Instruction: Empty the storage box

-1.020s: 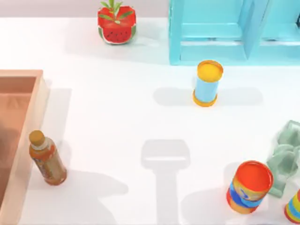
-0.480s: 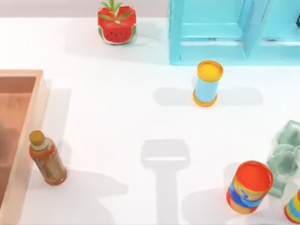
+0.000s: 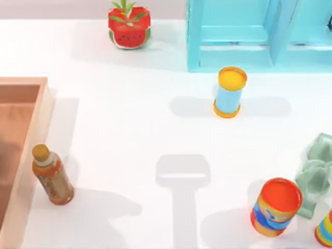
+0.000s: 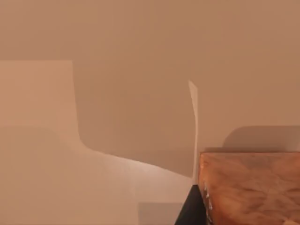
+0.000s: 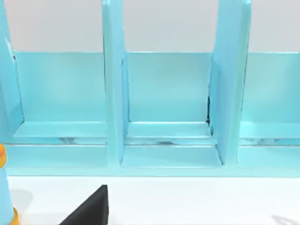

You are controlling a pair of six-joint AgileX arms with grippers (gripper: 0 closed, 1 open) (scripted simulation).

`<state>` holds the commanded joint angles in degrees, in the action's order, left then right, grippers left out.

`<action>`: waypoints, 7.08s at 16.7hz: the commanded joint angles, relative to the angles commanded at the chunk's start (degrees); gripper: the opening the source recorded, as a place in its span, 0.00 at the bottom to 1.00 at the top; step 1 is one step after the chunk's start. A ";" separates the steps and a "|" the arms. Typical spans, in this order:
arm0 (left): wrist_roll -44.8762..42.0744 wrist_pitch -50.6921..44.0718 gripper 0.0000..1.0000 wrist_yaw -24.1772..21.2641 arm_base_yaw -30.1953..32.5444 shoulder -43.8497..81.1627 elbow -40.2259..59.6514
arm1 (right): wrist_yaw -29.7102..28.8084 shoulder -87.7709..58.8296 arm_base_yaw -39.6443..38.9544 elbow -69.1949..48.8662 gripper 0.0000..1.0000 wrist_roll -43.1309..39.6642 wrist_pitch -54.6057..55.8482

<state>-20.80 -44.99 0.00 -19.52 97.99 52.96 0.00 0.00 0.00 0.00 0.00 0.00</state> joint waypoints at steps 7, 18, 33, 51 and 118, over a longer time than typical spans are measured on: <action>0.33 0.37 0.00 0.95 0.61 -0.37 2.19 | 0.00 0.00 0.00 0.00 1.00 0.00 0.00; 0.33 -27.91 0.00 1.52 -0.19 -6.98 23.45 | 0.00 0.00 0.00 0.00 1.00 0.00 0.00; 21.45 -27.07 0.00 -0.05 21.70 8.81 35.57 | 0.00 0.00 0.00 0.00 1.00 0.00 0.00; 47.07 -15.43 0.00 -0.15 47.50 28.62 44.22 | 0.00 0.00 0.00 0.00 1.00 0.00 0.00; 9.78 -26.57 1.00 -0.21 10.10 14.84 41.49 | 0.00 0.00 0.00 0.00 1.00 0.00 0.00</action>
<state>-11.02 -71.57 -0.22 -9.41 112.83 94.45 0.00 0.00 0.00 0.00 0.00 0.00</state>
